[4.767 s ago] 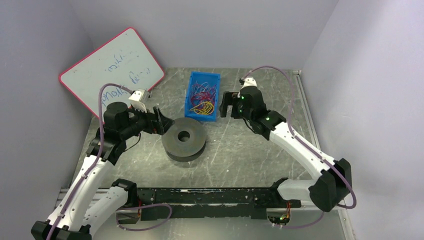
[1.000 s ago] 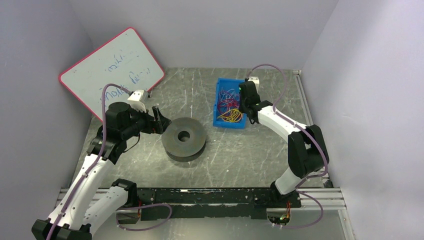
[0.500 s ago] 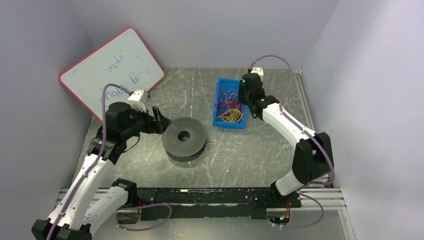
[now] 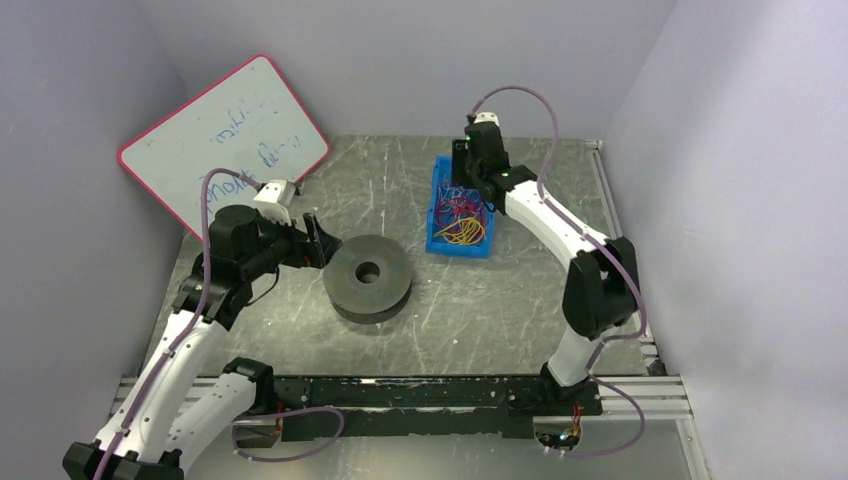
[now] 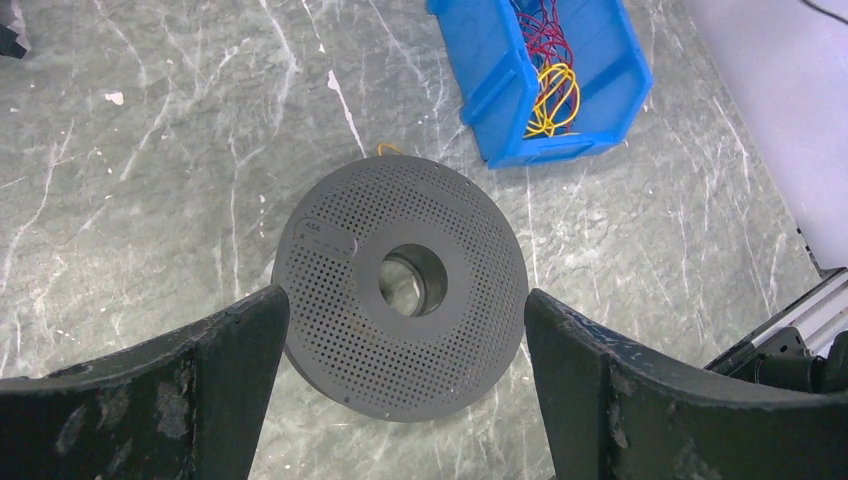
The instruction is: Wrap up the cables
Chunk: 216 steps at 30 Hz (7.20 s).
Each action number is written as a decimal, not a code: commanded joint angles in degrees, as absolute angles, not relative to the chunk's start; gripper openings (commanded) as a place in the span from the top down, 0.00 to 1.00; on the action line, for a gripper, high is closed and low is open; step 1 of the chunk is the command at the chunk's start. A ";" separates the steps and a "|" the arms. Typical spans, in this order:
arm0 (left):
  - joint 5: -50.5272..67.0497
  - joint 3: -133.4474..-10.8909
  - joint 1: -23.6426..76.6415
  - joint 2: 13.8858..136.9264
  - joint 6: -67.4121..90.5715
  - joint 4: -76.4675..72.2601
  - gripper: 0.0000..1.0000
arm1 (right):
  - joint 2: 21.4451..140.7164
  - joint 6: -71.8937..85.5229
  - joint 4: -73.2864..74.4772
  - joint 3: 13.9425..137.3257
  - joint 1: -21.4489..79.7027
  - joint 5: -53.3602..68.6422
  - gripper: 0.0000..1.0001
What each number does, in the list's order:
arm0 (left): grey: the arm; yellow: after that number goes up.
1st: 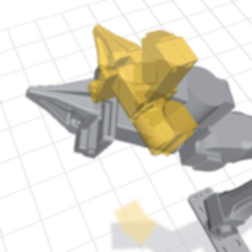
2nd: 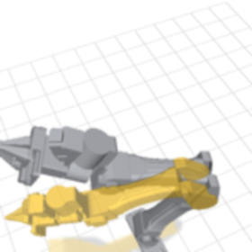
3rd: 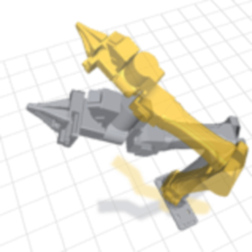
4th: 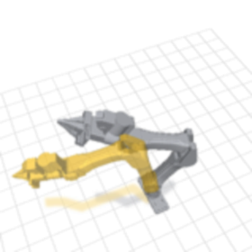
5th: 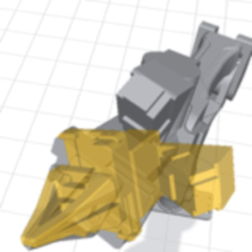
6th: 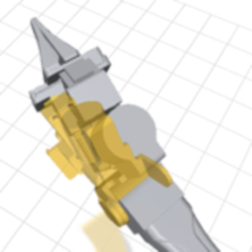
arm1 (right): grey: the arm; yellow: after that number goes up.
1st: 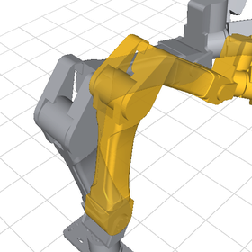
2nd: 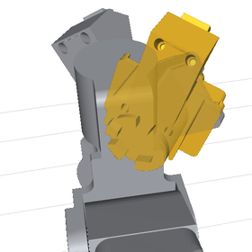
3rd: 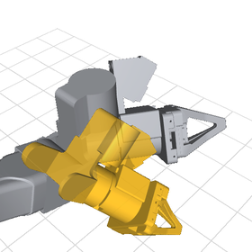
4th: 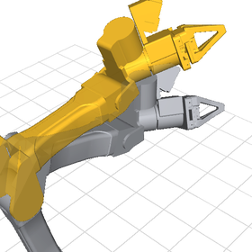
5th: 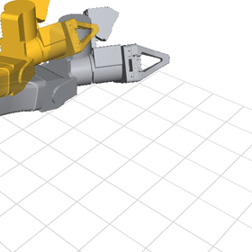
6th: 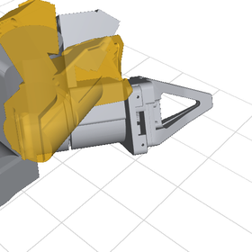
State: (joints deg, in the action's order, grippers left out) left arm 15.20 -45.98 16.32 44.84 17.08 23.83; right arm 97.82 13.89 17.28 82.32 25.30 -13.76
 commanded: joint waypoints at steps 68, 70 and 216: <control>15.77 -45.22 15.73 42.60 16.42 23.41 0.09 | 94.42 12.04 20.83 90.35 25.55 -17.54 1.00; 15.80 -45.13 15.73 42.46 16.40 23.38 0.09 | 93.12 12.13 20.79 90.46 25.66 -17.36 1.00; 31.71 -43.64 46.76 70.08 38.84 -7.27 0.93 | 51.83 27.68 30.56 53.38 34.78 -4.00 0.68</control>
State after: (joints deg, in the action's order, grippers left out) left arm 31.22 -40.86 46.26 72.93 40.86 -8.84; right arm 54.39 27.03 27.18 54.57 34.48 3.36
